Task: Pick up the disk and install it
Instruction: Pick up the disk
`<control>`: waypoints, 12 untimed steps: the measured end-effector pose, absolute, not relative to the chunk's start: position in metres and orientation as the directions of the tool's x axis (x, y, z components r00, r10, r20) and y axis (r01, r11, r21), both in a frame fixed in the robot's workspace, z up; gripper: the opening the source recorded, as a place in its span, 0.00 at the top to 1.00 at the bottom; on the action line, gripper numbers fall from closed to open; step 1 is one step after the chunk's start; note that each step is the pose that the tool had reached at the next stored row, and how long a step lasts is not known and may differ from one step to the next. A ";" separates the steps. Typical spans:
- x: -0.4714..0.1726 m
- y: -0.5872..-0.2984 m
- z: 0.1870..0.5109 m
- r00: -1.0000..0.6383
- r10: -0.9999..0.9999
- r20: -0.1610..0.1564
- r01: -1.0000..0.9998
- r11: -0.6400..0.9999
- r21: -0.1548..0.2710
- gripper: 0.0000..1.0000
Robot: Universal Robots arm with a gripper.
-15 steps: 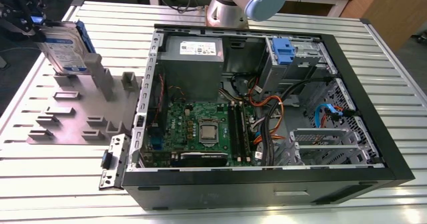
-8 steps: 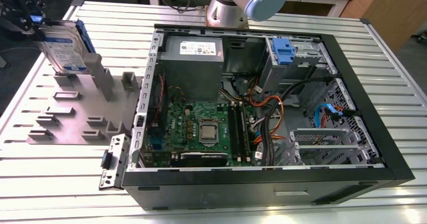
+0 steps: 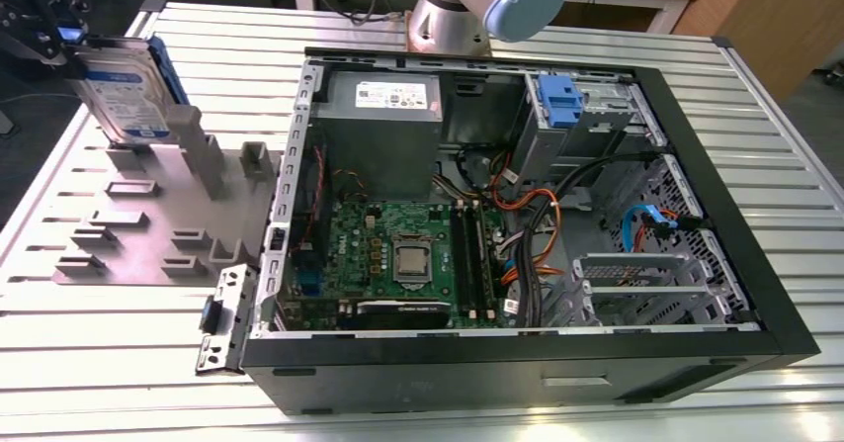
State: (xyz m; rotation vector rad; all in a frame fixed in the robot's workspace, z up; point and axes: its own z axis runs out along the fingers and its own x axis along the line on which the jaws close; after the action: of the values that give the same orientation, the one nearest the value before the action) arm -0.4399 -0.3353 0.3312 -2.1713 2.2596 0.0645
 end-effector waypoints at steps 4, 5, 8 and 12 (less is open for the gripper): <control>-0.440 -0.335 0.334 -0.040 -0.999 -0.034 -0.999 0.039 0.025 0.64; -0.440 -0.335 0.334 -0.040 -0.999 -0.034 -0.999 0.039 0.025 0.64; -0.440 -0.335 0.335 -0.040 -0.999 -0.034 -0.999 0.039 0.025 0.64; -0.440 -0.335 0.336 -0.040 -0.999 -0.034 -0.999 0.039 0.025 0.64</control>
State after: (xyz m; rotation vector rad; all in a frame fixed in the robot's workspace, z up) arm -0.4400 -0.3353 0.3364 -2.1712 2.2595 0.0644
